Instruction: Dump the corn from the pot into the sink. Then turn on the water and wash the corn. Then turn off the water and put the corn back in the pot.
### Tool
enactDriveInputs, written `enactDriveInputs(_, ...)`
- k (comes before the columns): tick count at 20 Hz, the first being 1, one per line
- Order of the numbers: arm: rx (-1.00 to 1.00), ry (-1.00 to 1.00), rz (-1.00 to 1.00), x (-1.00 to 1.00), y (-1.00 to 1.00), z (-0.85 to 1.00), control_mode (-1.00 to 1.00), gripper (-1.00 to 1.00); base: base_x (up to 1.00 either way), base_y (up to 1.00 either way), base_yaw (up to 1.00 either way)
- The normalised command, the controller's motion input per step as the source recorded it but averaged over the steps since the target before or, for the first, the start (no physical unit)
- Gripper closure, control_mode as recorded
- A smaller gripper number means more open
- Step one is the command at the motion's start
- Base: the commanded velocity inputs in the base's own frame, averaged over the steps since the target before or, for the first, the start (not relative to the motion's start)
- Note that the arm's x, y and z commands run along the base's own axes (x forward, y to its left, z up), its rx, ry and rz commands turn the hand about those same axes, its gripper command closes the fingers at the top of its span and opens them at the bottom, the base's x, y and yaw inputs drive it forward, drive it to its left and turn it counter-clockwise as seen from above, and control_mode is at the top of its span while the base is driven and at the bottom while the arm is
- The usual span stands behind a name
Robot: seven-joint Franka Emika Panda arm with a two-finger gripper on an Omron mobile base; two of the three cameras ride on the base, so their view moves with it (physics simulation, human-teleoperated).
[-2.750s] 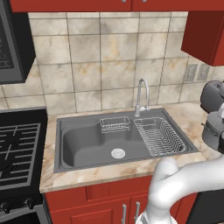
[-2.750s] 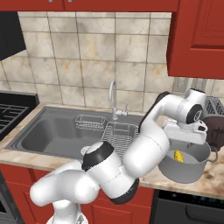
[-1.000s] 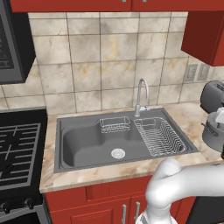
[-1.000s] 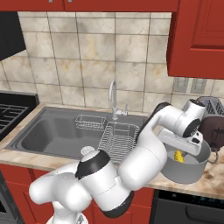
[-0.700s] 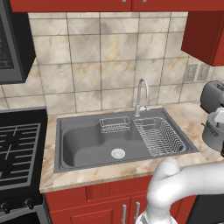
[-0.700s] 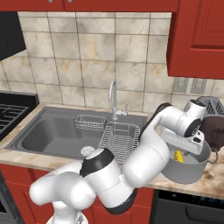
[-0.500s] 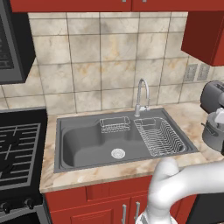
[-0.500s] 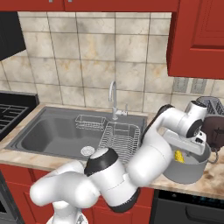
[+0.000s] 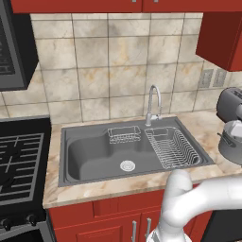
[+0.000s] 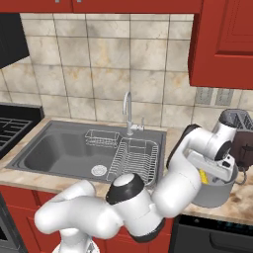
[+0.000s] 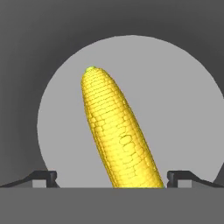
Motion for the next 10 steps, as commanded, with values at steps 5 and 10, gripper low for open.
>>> enactDriveInputs(5, 0.0, 0.0, -0.05, 0.0, 0.03, -0.18, -1.0, -1.0, 0.0, 0.0, 0.0)
enactDriveInputs(10, 0.0, 0.0, -0.05, 0.0, 0.01, -0.18, -1.0, -1.0, 0.0, 0.0, 0.0)
